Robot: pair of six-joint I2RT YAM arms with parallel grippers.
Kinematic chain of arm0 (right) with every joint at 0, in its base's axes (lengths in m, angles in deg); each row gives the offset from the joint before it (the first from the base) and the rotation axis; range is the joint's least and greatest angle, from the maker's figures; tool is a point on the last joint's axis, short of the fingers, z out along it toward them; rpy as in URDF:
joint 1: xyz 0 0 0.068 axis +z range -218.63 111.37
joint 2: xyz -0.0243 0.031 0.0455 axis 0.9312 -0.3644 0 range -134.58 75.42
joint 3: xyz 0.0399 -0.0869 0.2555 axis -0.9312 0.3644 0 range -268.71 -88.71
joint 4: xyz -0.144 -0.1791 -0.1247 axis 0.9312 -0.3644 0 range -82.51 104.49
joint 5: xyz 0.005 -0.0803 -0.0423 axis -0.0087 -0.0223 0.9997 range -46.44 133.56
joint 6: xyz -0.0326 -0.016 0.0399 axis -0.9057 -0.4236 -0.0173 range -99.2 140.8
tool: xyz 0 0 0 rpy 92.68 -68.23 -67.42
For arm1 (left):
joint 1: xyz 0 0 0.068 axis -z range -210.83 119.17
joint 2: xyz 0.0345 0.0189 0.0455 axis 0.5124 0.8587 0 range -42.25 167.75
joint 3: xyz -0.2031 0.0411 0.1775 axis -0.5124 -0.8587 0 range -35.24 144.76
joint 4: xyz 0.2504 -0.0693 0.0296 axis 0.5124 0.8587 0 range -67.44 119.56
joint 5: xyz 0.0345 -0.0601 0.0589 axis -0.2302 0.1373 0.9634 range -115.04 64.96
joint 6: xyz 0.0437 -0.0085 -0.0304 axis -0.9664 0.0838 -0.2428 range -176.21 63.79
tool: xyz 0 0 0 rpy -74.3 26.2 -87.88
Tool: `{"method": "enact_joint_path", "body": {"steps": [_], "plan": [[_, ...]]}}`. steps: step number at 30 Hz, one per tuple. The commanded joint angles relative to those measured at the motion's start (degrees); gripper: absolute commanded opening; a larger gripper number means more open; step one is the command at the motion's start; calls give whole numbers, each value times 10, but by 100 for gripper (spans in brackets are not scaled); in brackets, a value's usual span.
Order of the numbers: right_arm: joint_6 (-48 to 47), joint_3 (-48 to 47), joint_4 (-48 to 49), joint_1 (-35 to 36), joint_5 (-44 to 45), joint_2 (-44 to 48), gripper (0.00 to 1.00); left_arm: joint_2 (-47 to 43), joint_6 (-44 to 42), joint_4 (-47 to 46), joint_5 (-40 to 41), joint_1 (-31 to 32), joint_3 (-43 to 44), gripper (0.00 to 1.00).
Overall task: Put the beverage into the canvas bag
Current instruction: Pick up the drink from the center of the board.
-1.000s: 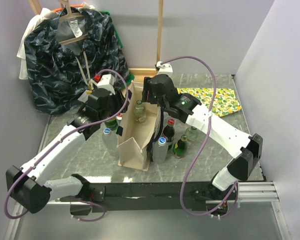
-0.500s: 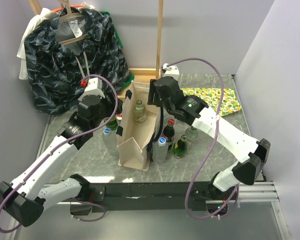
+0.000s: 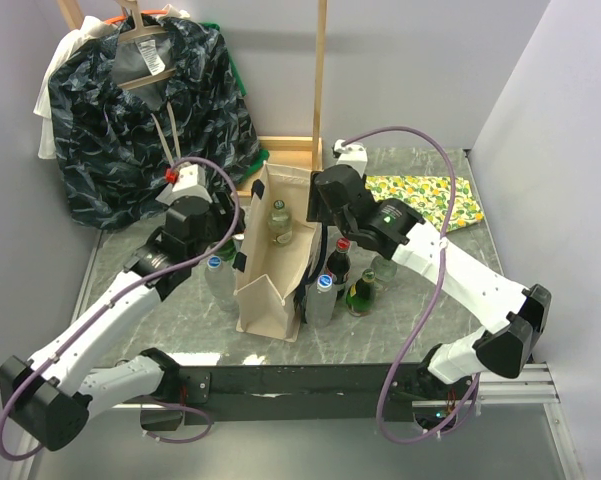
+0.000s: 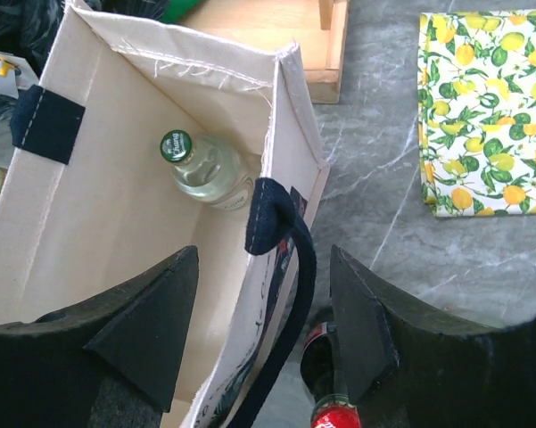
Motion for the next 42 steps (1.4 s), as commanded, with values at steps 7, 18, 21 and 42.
{"method": "enact_joint_path", "body": {"steps": [7, 18, 21, 42], "plan": [[5, 6, 2, 4, 25, 25, 67, 74, 5, -6, 5, 0, 22, 73], [5, 18, 3, 4, 29, 20, 68, 101, 7, -20, 2, -1, 12, 74], [8, 23, 4, 3, 27, 18, 67, 115, 9, -20, 5, -2, 14, 74], [36, 28, -10, -1, 15, 11, 66, 193, -14, -49, -6, -2, 21, 72]]}}
